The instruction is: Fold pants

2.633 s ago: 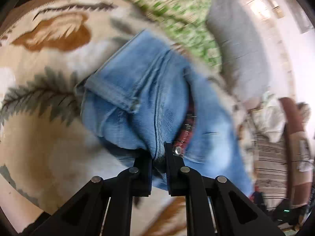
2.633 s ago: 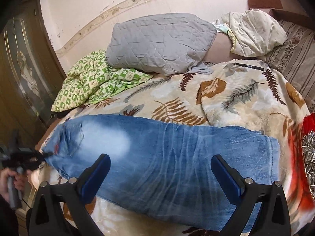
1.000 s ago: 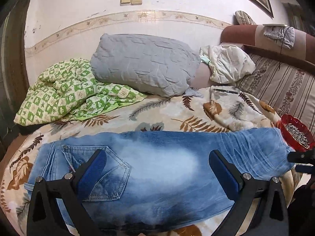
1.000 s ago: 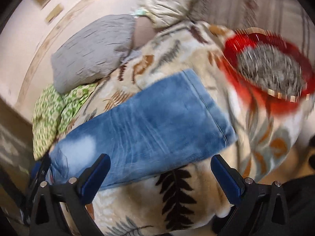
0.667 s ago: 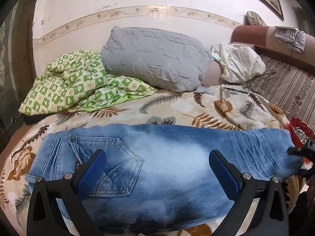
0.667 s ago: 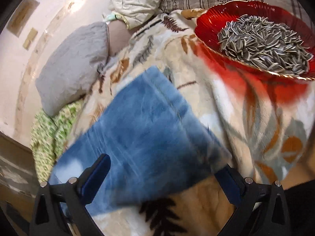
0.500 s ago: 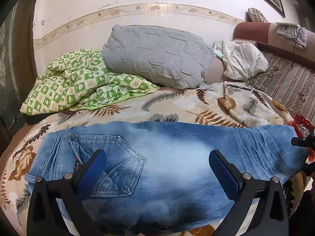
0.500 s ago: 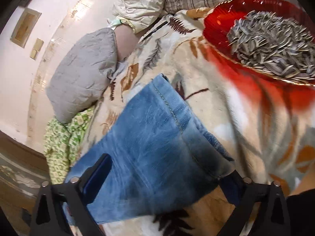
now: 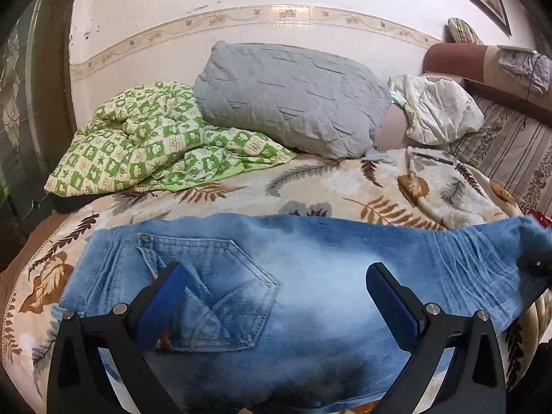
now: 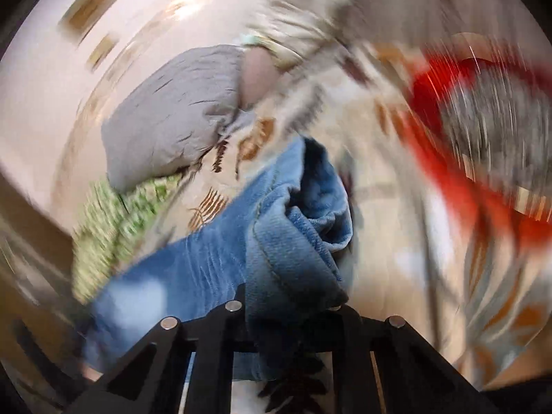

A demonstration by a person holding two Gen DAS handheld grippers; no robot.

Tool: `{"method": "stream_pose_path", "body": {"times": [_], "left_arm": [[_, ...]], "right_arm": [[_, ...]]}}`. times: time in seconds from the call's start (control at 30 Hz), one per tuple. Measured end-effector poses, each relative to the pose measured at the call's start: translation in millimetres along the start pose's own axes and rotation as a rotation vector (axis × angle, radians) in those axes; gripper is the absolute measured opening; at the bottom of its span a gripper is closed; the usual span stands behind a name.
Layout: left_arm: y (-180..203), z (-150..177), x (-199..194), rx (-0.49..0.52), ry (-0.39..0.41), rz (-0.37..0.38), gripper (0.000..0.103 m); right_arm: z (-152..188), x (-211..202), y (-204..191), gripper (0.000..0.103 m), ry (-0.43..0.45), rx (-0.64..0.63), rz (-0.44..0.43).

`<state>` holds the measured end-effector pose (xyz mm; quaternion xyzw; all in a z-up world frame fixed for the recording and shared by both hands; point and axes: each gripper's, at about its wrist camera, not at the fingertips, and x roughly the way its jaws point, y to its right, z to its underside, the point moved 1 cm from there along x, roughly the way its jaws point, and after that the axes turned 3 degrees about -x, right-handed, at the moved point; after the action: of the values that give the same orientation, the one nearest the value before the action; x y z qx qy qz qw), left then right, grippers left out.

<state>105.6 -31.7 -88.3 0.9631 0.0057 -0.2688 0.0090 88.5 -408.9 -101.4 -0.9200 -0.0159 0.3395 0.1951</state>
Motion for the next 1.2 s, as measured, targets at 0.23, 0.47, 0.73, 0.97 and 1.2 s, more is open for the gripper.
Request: {"method": "stream_pose_path", "body": {"times": [0.23,0.47,0.73,0.97,1.2], "left_arm": [[-27,-11,-5,-0.023,0.022,-0.045,0.103],[-74,-16,-12,-0.104,0.031,-0.088,0.103],[-108,-15,-20,-0.205,0.048,-0.103,0.103],[-111,-15,-20,-0.216,0.048,-0.094,0.103],[-111,-15,-19,-0.214,0.045,-0.102,0.103]], "right_arm": [[-16,-12,-97,0.012,0.105,-0.466,0.122],[16,11,-183,0.012,0.058,-0.775,0.101],[59,47,-222,0.011,-0.042,-0.923,0.104],[105,57,-246,0.011,0.003,-1.161,0.176],[134,61,-260,0.011,0.017,-1.289,0.151]]}}
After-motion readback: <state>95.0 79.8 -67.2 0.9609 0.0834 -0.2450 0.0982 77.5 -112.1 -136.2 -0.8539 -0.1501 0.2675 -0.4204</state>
